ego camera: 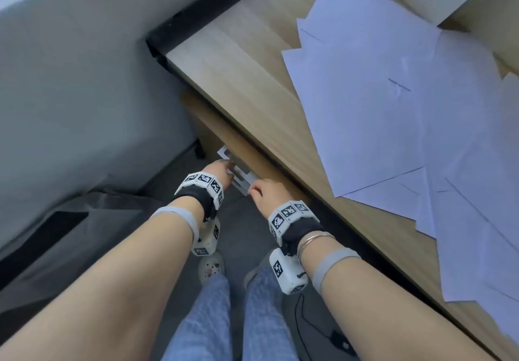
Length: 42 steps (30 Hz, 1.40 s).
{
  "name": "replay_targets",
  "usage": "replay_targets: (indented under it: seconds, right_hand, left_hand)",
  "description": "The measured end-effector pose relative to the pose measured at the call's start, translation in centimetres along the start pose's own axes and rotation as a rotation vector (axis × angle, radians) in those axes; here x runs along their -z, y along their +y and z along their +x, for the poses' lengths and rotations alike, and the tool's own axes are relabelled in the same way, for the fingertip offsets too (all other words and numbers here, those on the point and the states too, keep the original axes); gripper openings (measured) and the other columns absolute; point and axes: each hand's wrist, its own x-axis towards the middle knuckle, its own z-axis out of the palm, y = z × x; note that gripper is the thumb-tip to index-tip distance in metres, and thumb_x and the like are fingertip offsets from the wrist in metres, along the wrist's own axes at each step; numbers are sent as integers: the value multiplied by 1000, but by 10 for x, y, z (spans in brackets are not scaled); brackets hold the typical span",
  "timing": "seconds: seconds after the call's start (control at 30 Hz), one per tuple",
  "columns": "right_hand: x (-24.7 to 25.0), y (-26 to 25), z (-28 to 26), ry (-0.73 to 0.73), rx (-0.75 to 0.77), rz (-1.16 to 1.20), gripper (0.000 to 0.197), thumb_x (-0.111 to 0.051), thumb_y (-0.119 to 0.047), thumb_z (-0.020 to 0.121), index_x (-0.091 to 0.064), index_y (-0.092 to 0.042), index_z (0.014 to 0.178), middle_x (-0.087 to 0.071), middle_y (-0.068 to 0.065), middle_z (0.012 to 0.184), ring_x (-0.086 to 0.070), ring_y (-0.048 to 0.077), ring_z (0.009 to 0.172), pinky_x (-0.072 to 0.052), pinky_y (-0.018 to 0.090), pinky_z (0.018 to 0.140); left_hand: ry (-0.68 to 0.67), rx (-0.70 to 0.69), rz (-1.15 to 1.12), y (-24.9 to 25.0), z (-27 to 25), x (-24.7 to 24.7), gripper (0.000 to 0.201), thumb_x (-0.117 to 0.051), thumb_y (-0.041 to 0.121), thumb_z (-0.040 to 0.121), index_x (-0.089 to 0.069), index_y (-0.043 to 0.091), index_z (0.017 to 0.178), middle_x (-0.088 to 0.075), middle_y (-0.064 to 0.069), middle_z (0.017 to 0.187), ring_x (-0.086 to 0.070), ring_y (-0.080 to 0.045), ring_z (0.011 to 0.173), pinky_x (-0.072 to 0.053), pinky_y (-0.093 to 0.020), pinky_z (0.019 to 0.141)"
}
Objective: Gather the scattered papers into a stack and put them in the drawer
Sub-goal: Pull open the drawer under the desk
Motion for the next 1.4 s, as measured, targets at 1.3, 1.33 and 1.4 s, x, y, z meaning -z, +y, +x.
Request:
replay_targets:
  seconds: [1.3, 1.33, 1.4]
  right_hand:
    - [-6, -7, 11, 124, -175, -188, 44, -41, -8, 90, -45, -16, 133, -37, 3, 144, -40, 29, 129, -39, 38, 105]
    - [-6, -8, 12, 125, -180, -194, 45, -41, -7, 89, -44, -16, 133, -37, 4, 145, -39, 29, 130, -39, 38, 106]
    - [-7, -12, 11, 123, -197, -206, 46, -41, -7, 89, -43, -16, 134, -36, 5, 145, -37, 30, 132, -38, 39, 107]
  left_hand:
    - [199, 736, -570, -67, -63, -10, 56, -65, 22, 82, -38, 6, 128, -60, -16, 121, -60, -35, 110, -46, -40, 80]
    - [201, 743, -575, -72, -67, -12, 55, -66, 21, 82, -38, 6, 127, -60, -16, 121, -60, -35, 110, -47, -40, 80]
    - [202, 758, -577, -82, -76, -13, 53, -66, 20, 82, -39, 5, 125, -60, -16, 121, -60, -36, 109, -47, -40, 81]
